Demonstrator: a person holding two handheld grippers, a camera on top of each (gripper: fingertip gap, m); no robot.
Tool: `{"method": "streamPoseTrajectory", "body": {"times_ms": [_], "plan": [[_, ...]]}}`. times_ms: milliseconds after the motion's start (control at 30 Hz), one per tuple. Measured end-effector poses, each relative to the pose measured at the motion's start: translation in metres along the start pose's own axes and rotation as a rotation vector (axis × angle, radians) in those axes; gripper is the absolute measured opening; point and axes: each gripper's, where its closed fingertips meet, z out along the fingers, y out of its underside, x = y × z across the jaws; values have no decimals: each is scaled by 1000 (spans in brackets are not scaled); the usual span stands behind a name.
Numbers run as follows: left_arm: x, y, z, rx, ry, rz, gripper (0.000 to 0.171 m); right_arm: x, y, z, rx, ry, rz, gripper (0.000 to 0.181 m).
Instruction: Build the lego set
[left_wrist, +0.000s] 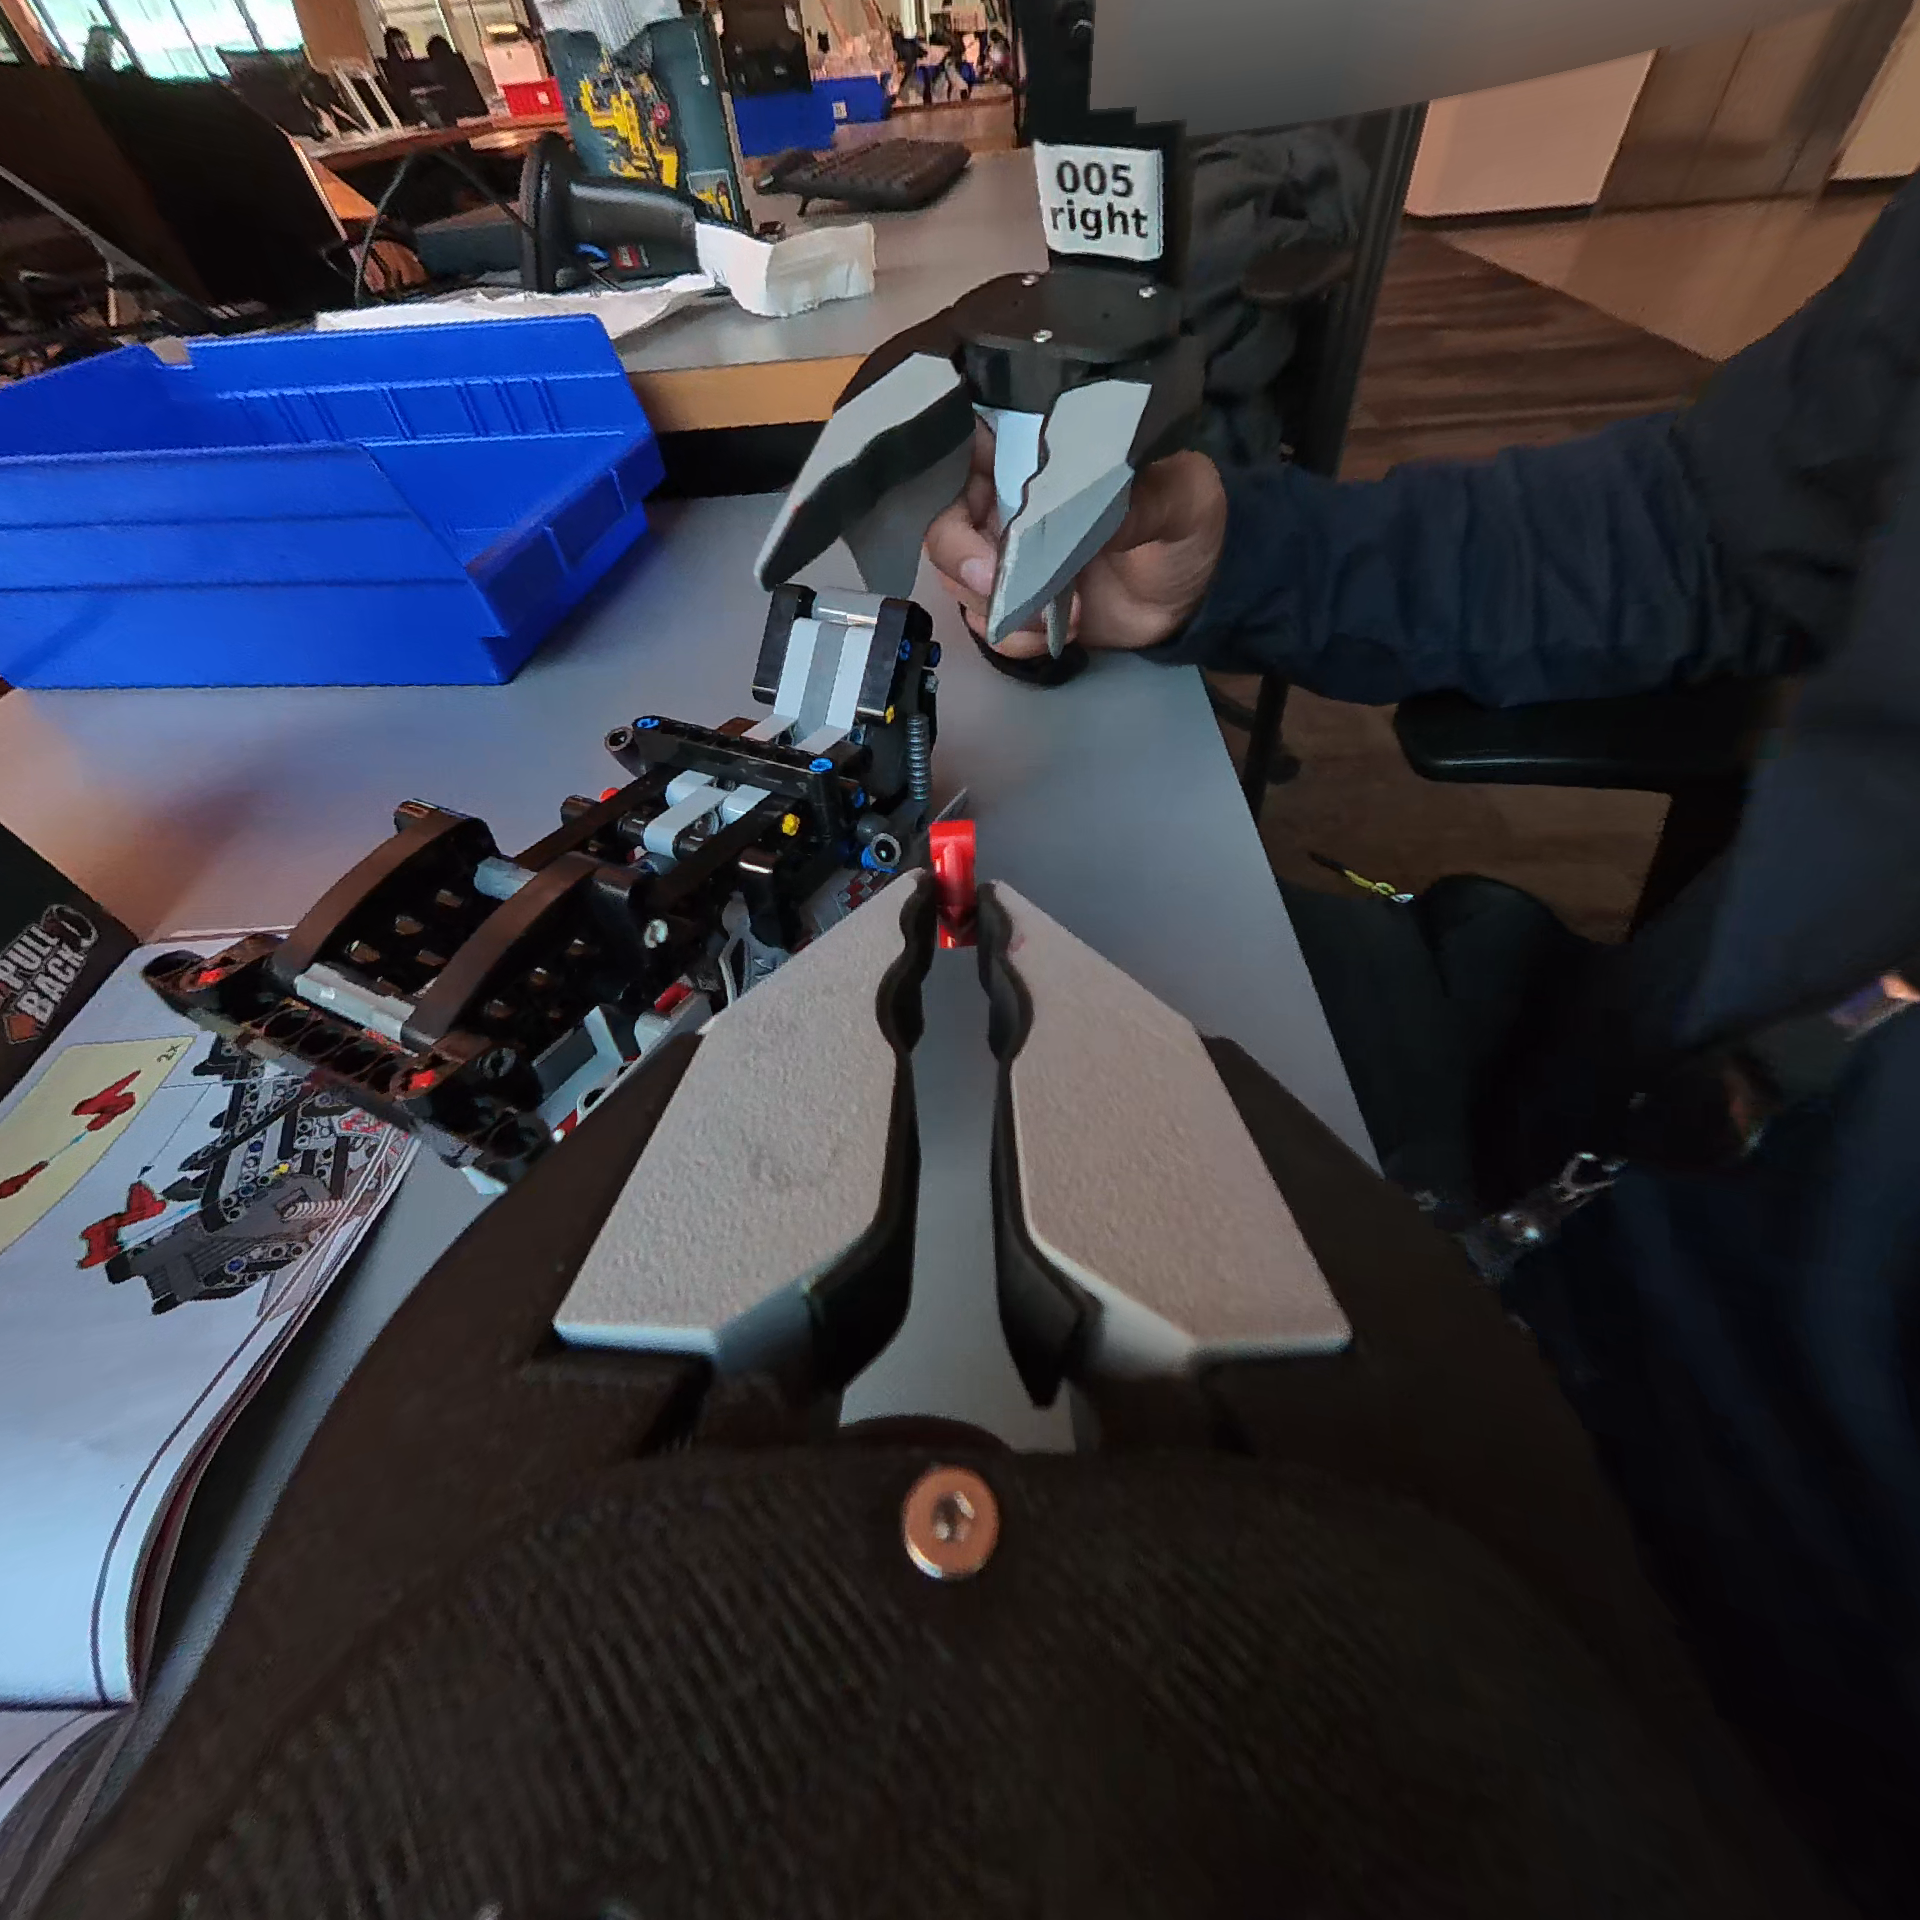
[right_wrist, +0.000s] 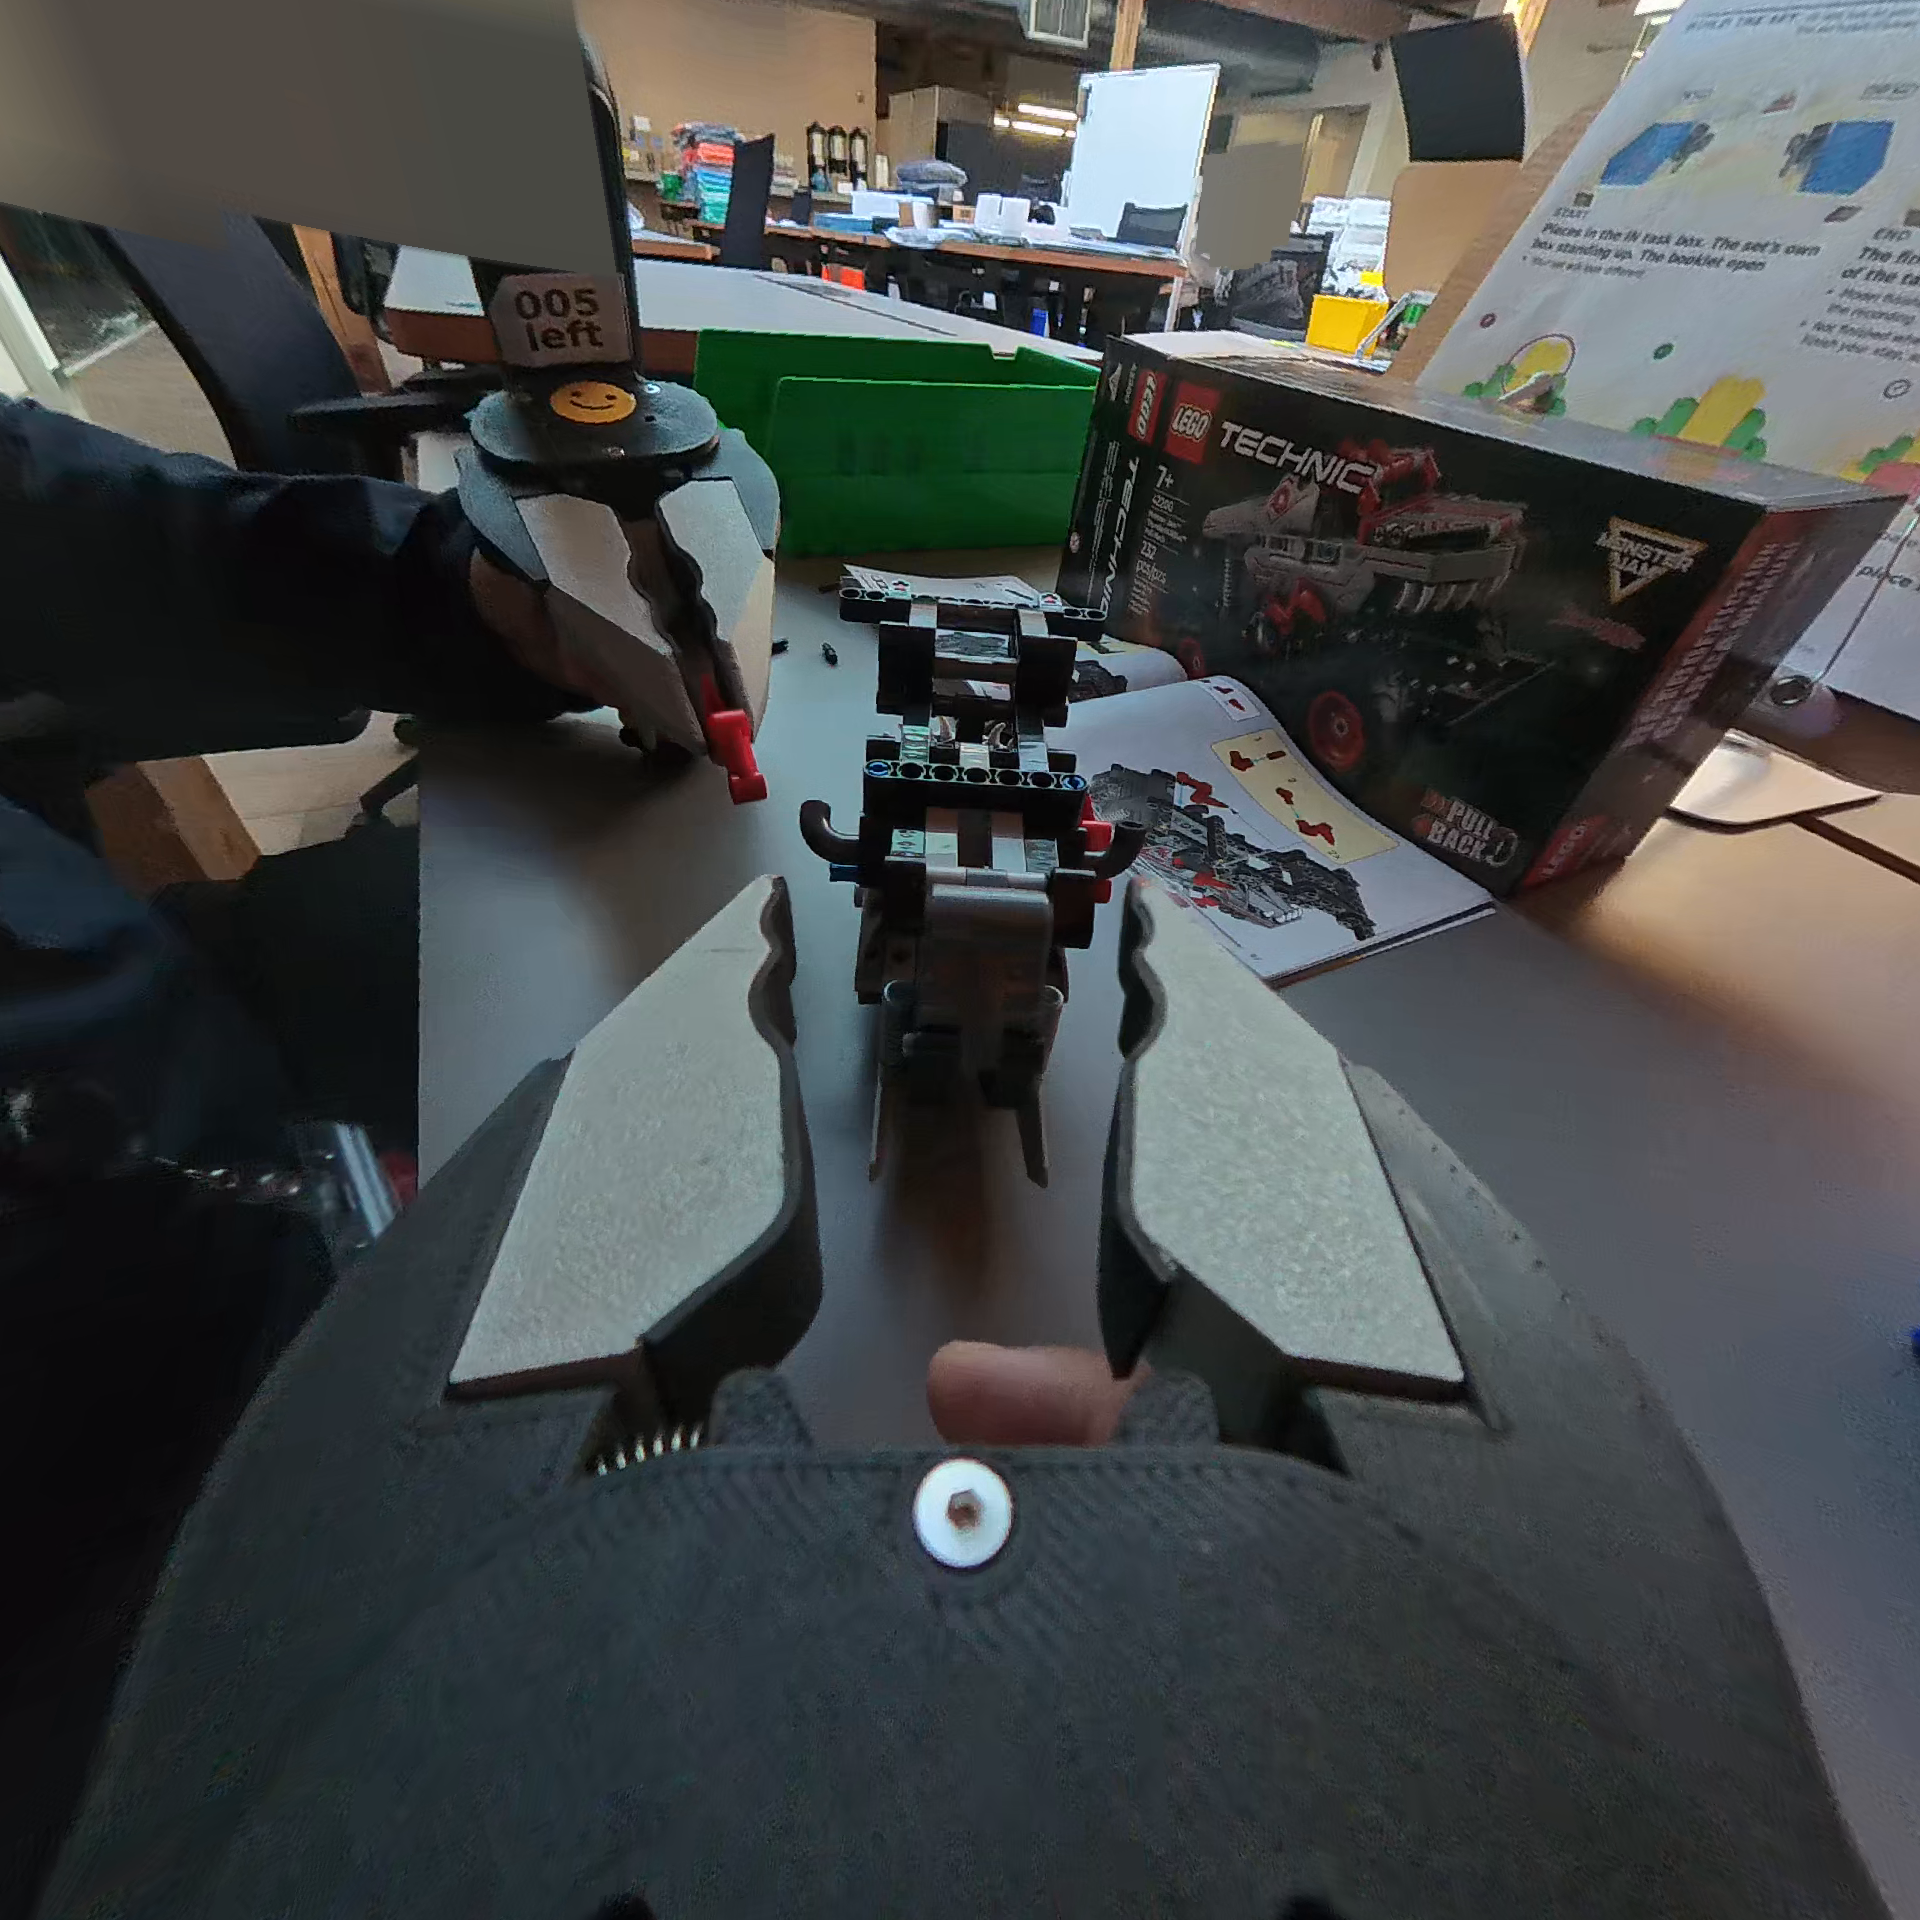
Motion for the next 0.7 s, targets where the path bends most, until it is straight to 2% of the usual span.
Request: {"method": "streamPoseTrajectory", "body": {"times_ms": [267, 467, 567, 700], "plan": [[8, 2, 1, -9, 38, 32, 4, 3, 1, 7, -11, -28, 32, 55], [-4, -5, -5, 47, 16, -50, 4, 2, 9, 16, -70, -44, 17, 51], [-8, -4, -4, 41, 10, -83, 4, 3, 11, 18, -92, -44, 21, 43], [-9, 0, -1, 7, 7, -91, 4, 5, 16, 20, -123, -50, 30, 43]]}}
